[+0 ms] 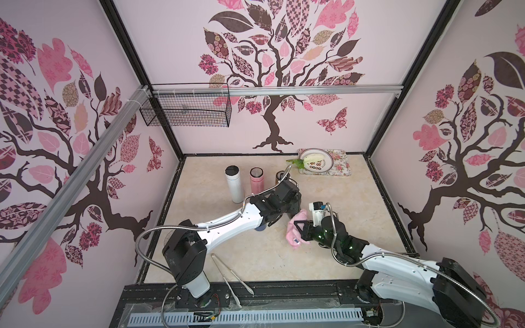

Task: Wipe the surface of the thermos
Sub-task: Wipe the dirt from the surface of the thermos.

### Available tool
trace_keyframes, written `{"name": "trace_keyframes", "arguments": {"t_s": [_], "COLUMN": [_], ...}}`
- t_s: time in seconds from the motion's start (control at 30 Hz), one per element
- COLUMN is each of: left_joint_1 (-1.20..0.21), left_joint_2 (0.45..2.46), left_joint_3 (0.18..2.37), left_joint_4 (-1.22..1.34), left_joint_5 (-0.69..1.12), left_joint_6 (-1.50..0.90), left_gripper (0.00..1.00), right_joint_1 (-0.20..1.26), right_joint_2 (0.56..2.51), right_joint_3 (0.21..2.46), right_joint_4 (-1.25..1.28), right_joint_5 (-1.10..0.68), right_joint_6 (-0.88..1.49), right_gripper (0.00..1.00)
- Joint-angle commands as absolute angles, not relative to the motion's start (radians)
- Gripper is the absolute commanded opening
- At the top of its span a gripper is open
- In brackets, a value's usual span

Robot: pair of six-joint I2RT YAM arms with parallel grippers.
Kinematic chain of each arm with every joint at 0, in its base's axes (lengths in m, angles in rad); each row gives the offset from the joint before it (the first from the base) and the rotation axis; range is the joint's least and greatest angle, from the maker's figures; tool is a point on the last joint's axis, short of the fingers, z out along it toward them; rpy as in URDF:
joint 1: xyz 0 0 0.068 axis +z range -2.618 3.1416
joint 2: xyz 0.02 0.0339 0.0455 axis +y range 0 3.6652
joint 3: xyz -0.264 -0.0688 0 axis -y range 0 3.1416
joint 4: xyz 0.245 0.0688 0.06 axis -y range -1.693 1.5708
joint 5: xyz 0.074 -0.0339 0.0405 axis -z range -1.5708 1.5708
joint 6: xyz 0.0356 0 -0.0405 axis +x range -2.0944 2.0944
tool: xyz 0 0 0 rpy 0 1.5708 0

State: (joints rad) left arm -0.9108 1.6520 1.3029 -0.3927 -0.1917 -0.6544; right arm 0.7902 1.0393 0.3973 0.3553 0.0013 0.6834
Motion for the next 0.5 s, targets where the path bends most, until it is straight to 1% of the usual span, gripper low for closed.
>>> {"name": "trace_keyframes", "arguments": {"t_s": [0.0, 0.17, 0.27, 0.4, 0.47], "left_joint_1": [-0.942, -0.945, -0.944, -0.945, -0.945], "left_joint_2": [1.607, 1.584, 1.577, 1.569, 1.569], "left_joint_3": [1.264, 1.261, 1.259, 1.27, 1.284], "left_joint_4": [-0.409, -0.407, -0.414, -0.444, -0.475], "left_joint_5": [-0.079, -0.056, -0.028, -0.018, -0.012], "left_joint_6": [-0.64, -0.587, -0.54, -0.475, -0.43], "left_gripper": [0.0, 0.0, 0.0, 0.0, 0.0], "right_joint_1": [0.759, 0.657, 0.627, 0.61, 0.589], "right_joint_2": [1.02, 1.097, 1.124, 1.107, 1.086], "right_joint_3": [0.47, 0.385, 0.343, 0.342, 0.355], "right_joint_4": [0.406, 0.433, 0.424, 0.382, 0.372], "right_joint_5": [0.017, -0.023, -0.015, -0.01, -0.037], "right_joint_6": [0.641, 0.716, 0.726, 0.709, 0.704], "right_gripper": [0.0, 0.0, 0.0, 0.0, 0.0]}}
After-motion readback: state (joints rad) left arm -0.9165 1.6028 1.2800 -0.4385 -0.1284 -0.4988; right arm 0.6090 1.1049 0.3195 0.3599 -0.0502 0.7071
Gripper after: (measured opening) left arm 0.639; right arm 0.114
